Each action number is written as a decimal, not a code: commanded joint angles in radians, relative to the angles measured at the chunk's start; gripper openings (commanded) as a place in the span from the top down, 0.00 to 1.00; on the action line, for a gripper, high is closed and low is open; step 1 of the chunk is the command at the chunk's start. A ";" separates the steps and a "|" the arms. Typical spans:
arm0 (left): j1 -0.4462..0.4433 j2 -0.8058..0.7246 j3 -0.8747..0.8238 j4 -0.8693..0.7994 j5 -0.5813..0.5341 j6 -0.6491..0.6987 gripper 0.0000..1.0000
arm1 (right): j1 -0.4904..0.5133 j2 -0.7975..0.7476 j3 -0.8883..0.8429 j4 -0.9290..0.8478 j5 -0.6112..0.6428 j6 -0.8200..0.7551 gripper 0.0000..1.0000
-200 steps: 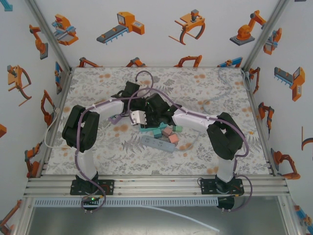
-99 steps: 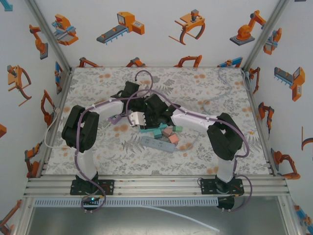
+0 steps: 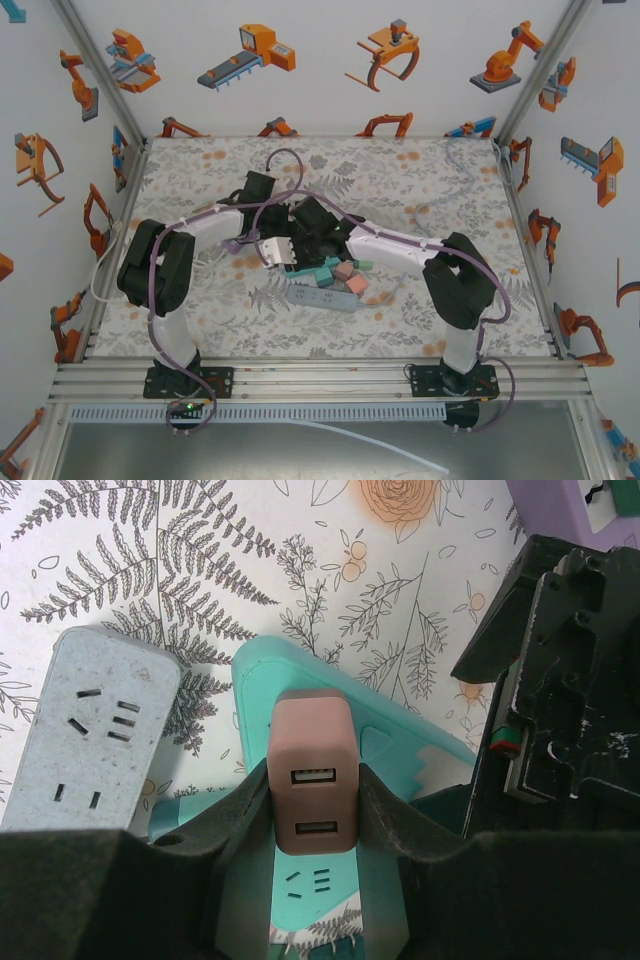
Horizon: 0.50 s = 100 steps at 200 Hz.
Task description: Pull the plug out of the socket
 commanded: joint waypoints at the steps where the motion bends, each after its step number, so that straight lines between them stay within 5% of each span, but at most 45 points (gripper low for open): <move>1: 0.009 0.074 -0.044 -0.173 -0.045 0.068 0.30 | -0.005 -0.025 0.004 0.038 0.022 -0.020 0.99; 44: 0.015 0.039 -0.087 -0.091 0.026 -0.001 0.15 | -0.009 0.008 -0.008 0.060 0.019 -0.026 0.99; 100: 0.032 -0.058 -0.117 -0.065 0.066 -0.047 0.15 | -0.014 0.044 -0.023 0.104 -0.006 -0.011 0.99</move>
